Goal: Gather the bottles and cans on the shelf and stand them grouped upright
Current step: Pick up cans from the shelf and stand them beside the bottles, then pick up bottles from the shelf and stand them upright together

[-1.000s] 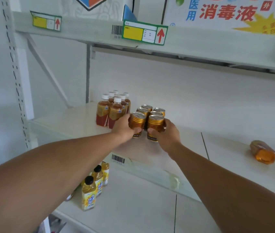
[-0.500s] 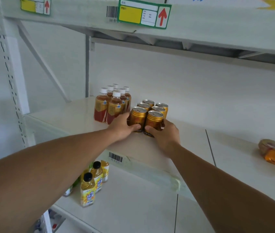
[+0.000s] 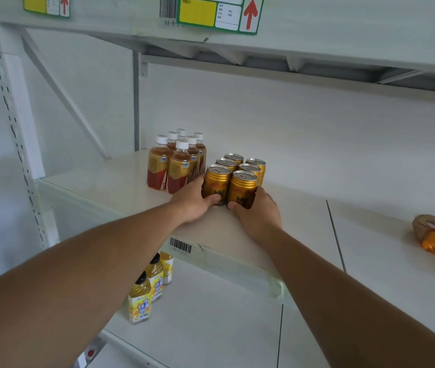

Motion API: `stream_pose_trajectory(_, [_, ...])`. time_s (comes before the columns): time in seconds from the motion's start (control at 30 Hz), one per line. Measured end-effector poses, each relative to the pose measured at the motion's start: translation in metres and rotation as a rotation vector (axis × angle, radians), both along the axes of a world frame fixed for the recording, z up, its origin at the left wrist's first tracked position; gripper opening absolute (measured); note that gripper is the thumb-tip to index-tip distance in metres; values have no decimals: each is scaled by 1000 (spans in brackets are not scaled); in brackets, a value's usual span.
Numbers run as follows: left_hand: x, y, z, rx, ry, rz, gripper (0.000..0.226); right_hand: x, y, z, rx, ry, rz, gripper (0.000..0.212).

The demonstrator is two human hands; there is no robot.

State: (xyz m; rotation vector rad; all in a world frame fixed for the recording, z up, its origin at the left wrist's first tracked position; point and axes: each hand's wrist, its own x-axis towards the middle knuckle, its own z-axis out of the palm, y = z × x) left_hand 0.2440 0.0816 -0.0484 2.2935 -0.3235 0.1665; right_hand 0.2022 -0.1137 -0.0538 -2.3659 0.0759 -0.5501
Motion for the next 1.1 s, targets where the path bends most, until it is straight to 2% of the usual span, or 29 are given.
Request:
stream_pose_trajectory(0.3, [-10, -3, 3, 55, 19, -21, 95, 3, -3, 0, -63, 19, 1, 66])
stream_pose_trajectory(0.43, [-11, -2, 2, -132, 35, 8, 108, -2, 2, 1, -4, -1, 7, 81])
stream_pose_trajectory(0.53, [-12, -2, -1, -274, 4, 52, 106, -8, 4, 5, 81, -26, -54, 99])
stream_pose_trajectory(0.67, [-17, -4, -2, -325, -69, -8, 100, -19, 2, 9, 101, -35, -91, 111])
stream_pose_trajectory(0.8, [-29, 4, 1, -249, -194, 34, 81, -41, -11, 14, -41, 16, -58, 115])
stream_pose_trajectory(0.9, [-48, 8, 2, -85, -292, 110, 65, -66, -47, 23, -174, 48, -63, 109])
stream_pose_trajectory(1.1, [-98, -37, 22, 203, -396, 190, 65, -134, -159, 44, -368, 131, -131, 104])
